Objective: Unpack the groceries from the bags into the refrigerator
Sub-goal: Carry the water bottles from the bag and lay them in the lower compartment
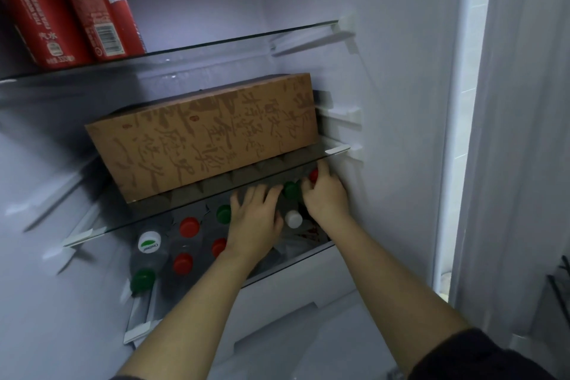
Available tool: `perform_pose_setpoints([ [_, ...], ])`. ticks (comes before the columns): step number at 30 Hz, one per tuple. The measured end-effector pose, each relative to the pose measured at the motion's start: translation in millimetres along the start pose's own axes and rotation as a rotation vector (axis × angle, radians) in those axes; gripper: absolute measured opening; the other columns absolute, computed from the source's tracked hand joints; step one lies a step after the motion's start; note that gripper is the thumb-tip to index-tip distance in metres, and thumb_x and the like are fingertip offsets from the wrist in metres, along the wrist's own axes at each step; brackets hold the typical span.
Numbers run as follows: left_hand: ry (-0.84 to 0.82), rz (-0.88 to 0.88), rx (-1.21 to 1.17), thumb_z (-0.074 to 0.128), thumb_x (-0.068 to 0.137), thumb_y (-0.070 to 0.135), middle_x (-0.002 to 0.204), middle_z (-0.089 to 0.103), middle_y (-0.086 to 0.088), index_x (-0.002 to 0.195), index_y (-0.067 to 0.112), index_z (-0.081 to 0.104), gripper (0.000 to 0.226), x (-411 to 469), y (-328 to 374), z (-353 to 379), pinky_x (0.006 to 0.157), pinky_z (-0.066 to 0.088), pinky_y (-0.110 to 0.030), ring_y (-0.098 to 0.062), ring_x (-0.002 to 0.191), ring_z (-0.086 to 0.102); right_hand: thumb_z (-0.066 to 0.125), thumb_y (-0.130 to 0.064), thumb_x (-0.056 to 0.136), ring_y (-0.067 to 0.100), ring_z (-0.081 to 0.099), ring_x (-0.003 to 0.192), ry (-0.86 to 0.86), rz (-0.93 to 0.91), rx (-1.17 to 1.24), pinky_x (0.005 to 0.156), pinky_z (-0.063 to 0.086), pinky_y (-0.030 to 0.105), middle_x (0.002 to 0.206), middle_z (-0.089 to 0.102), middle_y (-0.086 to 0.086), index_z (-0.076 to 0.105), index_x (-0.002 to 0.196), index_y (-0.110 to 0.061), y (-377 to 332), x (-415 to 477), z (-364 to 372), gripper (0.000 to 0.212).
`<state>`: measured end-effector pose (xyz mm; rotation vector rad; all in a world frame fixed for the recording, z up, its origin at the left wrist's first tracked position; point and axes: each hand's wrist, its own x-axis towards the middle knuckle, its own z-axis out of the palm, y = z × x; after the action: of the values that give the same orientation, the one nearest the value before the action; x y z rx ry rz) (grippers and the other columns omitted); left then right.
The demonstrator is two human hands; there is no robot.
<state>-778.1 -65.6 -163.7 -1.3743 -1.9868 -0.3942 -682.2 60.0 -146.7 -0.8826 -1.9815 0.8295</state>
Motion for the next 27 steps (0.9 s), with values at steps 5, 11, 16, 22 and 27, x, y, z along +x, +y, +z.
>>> perform_pose_setpoints([
  [5,0.125,0.084,0.169,0.065,0.079,0.021,0.097,0.061,-0.010,0.105,0.010,0.066,0.028,5.6,-12.3,2.2,0.078,0.042,-0.044,-0.029,0.087,0.058,0.053,-0.025,0.099,0.033,0.062,0.097,0.130,0.049,0.144,0.069,0.042,0.029,0.110,0.064,0.017,0.049,0.115,-0.005,3.2,-15.2,-3.7,0.026],
  [11,0.129,0.145,0.192,0.050,0.087,0.022,0.087,0.057,-0.014,0.079,0.007,0.060,0.019,29.5,-24.7,-0.9,0.062,0.038,-0.037,-0.031,0.077,0.053,0.056,-0.015,0.097,0.034,0.065,0.085,0.163,0.085,0.413,0.072,0.055,0.040,0.103,0.067,0.016,0.053,0.108,-0.009,2.4,-5.3,1.2,0.012],
  [16,0.113,0.187,0.212,0.050,0.085,0.019,0.087,0.054,-0.015,0.078,0.008,0.057,0.015,31.6,-30.7,0.8,0.061,0.037,-0.037,-0.031,0.076,0.051,0.053,-0.011,0.099,0.026,0.062,0.093,0.190,0.037,0.349,0.070,0.041,0.023,0.107,0.066,0.016,0.055,0.112,-0.004,4.9,-1.4,8.4,0.015],
  [22,0.078,0.195,0.211,0.048,0.087,0.019,0.087,0.055,-0.015,0.077,0.007,0.058,0.018,31.9,-26.3,-0.8,0.062,0.038,-0.038,-0.031,0.077,0.051,0.051,-0.013,0.100,0.023,0.061,0.096,0.181,0.019,0.329,0.072,0.039,0.022,0.110,0.065,0.014,0.055,0.116,-0.005,6.4,-2.2,8.0,0.018],
  [27,0.084,0.227,0.229,0.049,0.088,0.022,0.092,0.059,-0.013,0.082,0.009,0.063,0.020,24.5,-32.0,-6.7,0.066,0.038,-0.038,-0.030,0.080,0.055,0.060,-0.026,0.096,0.016,0.056,0.091,0.155,-0.044,0.407,0.071,0.040,0.023,0.102,0.058,-0.001,0.053,0.117,-0.012,8.5,-19.2,8.2,0.026],
])
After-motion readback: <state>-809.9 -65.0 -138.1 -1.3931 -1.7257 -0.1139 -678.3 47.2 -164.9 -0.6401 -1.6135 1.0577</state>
